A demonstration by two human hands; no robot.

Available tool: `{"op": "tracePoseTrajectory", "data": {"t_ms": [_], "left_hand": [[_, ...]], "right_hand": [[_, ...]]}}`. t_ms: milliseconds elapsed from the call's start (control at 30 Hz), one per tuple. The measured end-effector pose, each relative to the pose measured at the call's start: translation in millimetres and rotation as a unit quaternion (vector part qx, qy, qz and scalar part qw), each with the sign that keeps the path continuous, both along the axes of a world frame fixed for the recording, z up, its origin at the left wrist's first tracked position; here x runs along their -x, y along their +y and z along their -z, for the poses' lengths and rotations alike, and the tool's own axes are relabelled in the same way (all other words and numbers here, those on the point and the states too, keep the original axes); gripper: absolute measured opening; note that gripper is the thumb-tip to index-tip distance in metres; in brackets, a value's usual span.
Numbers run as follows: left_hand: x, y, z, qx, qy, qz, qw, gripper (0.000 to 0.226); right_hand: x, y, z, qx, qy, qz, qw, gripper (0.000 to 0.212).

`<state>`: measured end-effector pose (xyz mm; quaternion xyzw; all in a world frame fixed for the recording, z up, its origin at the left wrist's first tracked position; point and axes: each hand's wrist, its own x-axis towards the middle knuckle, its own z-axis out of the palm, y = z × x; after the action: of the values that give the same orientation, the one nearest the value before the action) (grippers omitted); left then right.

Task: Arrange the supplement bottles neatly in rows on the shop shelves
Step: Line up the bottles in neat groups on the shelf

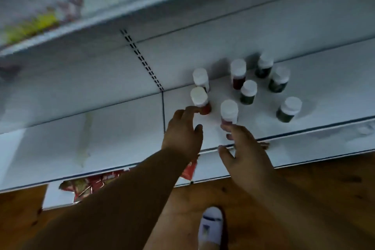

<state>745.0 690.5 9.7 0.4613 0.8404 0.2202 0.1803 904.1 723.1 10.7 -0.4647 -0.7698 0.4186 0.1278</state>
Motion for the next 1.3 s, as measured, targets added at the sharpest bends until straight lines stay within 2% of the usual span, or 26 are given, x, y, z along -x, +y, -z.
{"op": "tracePoseTrajectory", "data": {"t_ms": [133,267,433,567,700,833,900,967,1033,1067,1133,1300], "left_hand": [[19.4,35.5,50.7,-0.017,-0.060,-0.082,0.995,0.056],[31.5,73.6,72.1,-0.079,-0.052,-0.128,0.987,0.077],[33.0,96.3,75.9,-0.108,-0.095,-0.139,0.980,0.051],[19.3,53.0,54.7,-0.122,-0.166,-0.170,0.964,0.051],[-6.5,-23.5,-22.4,-0.134,-0.289,-0.214,0.923,0.049],[-42.9,-104.3,-140.1,-0.176,-0.379,-0.271,0.867,0.040],[-58.9,-140.3,-198.1,-0.224,-0.406,-0.296,0.835,0.034],[-67.6,-172.5,-249.1,-0.293,-0.441,-0.342,0.777,0.022],[-67.2,-197.3,-292.1,-0.370,-0.507,-0.363,0.689,0.015],[-65.2,-207.1,-310.2,-0.395,-0.529,-0.363,0.658,0.014],[-56.6,-225.6,-338.0,-0.410,-0.532,-0.363,0.645,0.010],[-7.4,-253.6,-379.3,-0.423,-0.519,-0.346,0.657,0.014]], "right_hand": [[23.5,15.2,60.5,0.028,0.022,0.019,0.999,0.051],[34.7,21.4,88.6,0.027,0.046,0.028,0.998,0.049],[29.5,26.2,99.3,0.033,0.064,0.045,0.996,0.048],[18.8,17.8,82.2,0.050,0.078,0.073,0.993,0.047],[-6.5,-9.4,13.0,0.076,0.089,0.068,0.991,0.046],[-39.9,-59.2,-101.9,0.119,0.099,0.011,0.988,0.043],[-51.0,-85.5,-161.4,0.119,0.124,-0.009,0.985,0.042],[-55.8,-109.2,-214.6,0.131,0.148,0.001,0.980,0.036],[-53.5,-127.4,-257.9,0.123,0.168,-0.013,0.978,0.032],[-49.2,-133.2,-275.6,0.107,0.167,-0.030,0.980,0.031],[-33.7,-142.3,-308.0,0.065,0.154,-0.075,0.983,0.031],[33.6,-169.1,-361.6,0.036,0.184,-0.134,0.973,0.033]]}}
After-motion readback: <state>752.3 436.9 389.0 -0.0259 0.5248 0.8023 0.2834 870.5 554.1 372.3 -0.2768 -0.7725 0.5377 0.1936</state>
